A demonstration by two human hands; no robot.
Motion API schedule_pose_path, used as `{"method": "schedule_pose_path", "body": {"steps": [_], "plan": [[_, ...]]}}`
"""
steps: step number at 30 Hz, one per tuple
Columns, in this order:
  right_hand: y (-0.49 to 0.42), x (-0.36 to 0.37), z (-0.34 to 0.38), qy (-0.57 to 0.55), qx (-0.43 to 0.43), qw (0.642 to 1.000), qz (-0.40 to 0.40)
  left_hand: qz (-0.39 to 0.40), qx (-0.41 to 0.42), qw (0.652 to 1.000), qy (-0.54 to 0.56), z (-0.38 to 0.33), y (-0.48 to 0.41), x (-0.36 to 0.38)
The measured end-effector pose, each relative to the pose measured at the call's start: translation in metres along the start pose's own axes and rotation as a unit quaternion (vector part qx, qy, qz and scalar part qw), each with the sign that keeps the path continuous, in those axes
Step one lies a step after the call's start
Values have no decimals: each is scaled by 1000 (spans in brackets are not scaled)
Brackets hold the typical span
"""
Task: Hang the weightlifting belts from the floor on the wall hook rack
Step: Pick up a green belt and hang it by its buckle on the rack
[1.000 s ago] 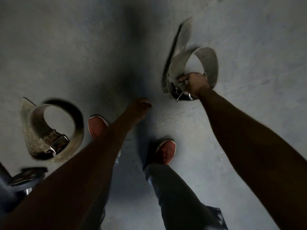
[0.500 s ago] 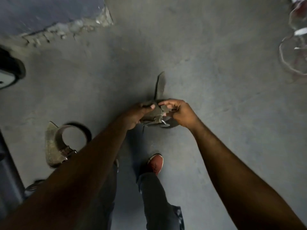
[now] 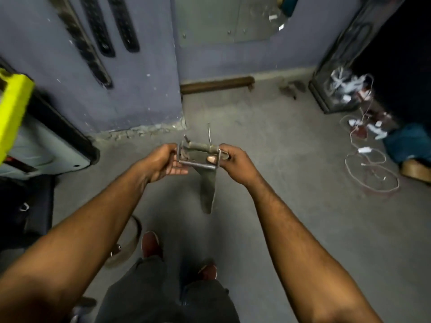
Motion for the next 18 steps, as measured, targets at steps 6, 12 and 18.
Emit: {"method": "schedule_pose_path", "body": {"steps": [6, 12, 18], "plan": [[-4, -29, 117, -113, -53, 992, 11, 25, 187, 982, -21, -93, 87, -16], [-28, -55, 214, -122, -104, 987, 15, -46, 314, 945, -74, -167, 137, -35], [-57, -47, 308, -114, -152, 980, 56, -162, 390, 897, 128, -233, 169, -40]]}}
Point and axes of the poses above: each hand's wrist, its own y-axis away from the middle knuckle, its own x-axis out of the palm, z = x × y, the point moved 1 cm from there along -y, towards the middle knuckle, and after that the axes turned 3 degrees about x, right-handed, at the moved point
